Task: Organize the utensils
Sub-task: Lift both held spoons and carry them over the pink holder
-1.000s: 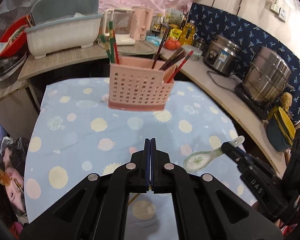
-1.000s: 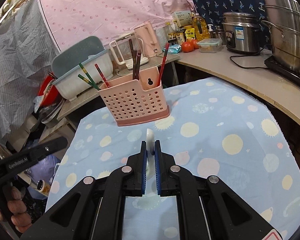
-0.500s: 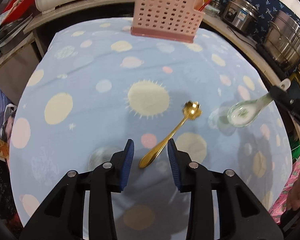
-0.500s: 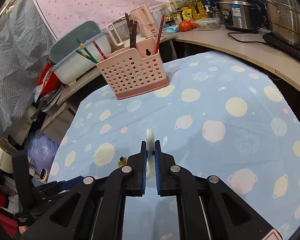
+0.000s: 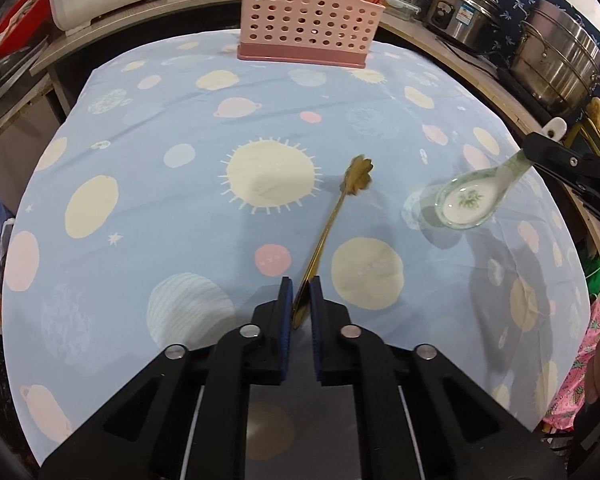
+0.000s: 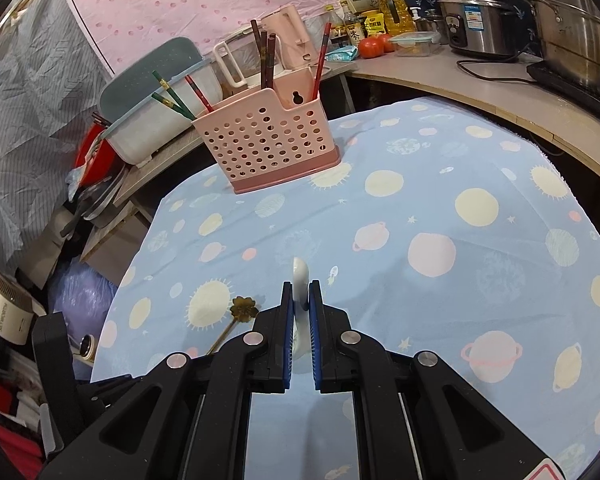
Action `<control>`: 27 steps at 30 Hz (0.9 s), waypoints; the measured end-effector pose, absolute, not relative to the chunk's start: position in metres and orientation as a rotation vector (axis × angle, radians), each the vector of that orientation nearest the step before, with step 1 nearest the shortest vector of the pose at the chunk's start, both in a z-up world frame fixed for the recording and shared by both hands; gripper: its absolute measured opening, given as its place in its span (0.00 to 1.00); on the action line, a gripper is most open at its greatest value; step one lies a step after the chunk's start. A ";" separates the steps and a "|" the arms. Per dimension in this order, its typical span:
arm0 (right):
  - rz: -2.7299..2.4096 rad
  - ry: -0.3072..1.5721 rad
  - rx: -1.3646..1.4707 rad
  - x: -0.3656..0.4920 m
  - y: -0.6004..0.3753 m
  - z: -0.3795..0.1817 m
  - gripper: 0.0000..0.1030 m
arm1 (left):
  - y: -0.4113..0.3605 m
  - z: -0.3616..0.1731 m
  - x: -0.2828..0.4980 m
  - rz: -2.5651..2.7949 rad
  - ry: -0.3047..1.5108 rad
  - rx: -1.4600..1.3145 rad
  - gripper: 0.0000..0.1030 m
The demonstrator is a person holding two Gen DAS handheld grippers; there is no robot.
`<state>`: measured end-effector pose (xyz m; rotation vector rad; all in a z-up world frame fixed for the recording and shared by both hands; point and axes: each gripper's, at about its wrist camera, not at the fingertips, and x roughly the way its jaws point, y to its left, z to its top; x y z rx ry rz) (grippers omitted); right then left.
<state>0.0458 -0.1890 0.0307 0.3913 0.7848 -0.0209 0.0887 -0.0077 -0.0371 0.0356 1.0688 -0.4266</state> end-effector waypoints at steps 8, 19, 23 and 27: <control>-0.028 0.780 0.395 0.044 -0.193 0.031 0.07 | -0.019 -0.023 0.083 -0.446 1.062 0.016 0.01; -0.020 0.746 0.377 0.048 -0.195 0.048 0.07 | -0.020 0.028 0.095 -0.445 0.979 -0.011 0.01; -0.012 0.721 0.364 0.055 -0.195 0.060 0.07 | -0.024 0.054 0.106 -0.450 0.926 -0.015 0.01; 0.003 0.698 0.358 0.069 -0.198 0.076 0.07 | -0.030 0.081 0.120 -0.468 0.889 -0.023 0.01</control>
